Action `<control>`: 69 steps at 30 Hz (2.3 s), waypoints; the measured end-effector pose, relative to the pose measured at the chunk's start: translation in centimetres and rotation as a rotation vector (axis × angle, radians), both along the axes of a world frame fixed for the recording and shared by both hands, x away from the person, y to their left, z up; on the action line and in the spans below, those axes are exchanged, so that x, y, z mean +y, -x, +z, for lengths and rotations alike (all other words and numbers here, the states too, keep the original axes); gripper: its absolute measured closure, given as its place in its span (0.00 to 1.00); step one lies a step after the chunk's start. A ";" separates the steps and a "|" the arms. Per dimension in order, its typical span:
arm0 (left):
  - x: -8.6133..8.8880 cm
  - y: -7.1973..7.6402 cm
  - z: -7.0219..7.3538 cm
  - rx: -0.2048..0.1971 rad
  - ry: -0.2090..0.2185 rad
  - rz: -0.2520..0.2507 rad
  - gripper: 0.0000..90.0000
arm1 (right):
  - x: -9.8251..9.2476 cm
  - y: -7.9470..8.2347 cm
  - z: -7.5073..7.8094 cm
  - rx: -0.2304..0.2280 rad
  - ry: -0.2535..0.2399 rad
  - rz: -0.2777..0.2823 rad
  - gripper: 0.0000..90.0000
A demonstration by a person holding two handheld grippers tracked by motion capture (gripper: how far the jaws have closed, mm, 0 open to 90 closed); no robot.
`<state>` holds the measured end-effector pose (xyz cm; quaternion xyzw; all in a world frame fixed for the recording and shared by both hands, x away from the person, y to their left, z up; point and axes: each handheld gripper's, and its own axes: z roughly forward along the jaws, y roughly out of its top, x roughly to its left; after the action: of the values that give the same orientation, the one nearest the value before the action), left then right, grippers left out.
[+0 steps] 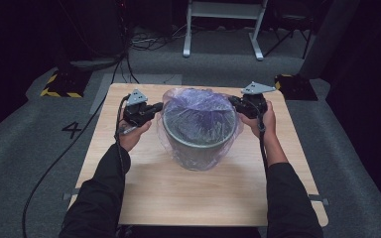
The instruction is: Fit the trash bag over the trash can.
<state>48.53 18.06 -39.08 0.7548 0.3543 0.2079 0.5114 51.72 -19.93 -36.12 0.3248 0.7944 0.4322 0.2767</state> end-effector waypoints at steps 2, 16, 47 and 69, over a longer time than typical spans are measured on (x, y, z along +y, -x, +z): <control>-0.2 -0.4 -0.5 0.021 -0.002 0.003 1.00 | -0.1 -0.3 -0.6 0.019 -0.011 -0.002 0.94; -1.8 -1.7 -3.3 0.158 -0.040 -0.033 1.00 | -0.6 -0.9 -4.1 0.137 -0.041 0.015 0.98; 2.5 1.7 -5.0 0.156 -0.132 0.016 0.48 | -3.6 1.5 -6.4 0.150 -0.147 0.018 0.71; 0.8 10.9 -3.3 -0.023 -0.114 -0.236 0.17 | -3.7 11.0 -4.5 -0.042 0.012 0.287 0.30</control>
<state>37.61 18.86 -42.35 0.8168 0.2448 0.1747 0.4924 40.71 -23.65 -40.60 0.1969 0.8293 0.4692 0.2308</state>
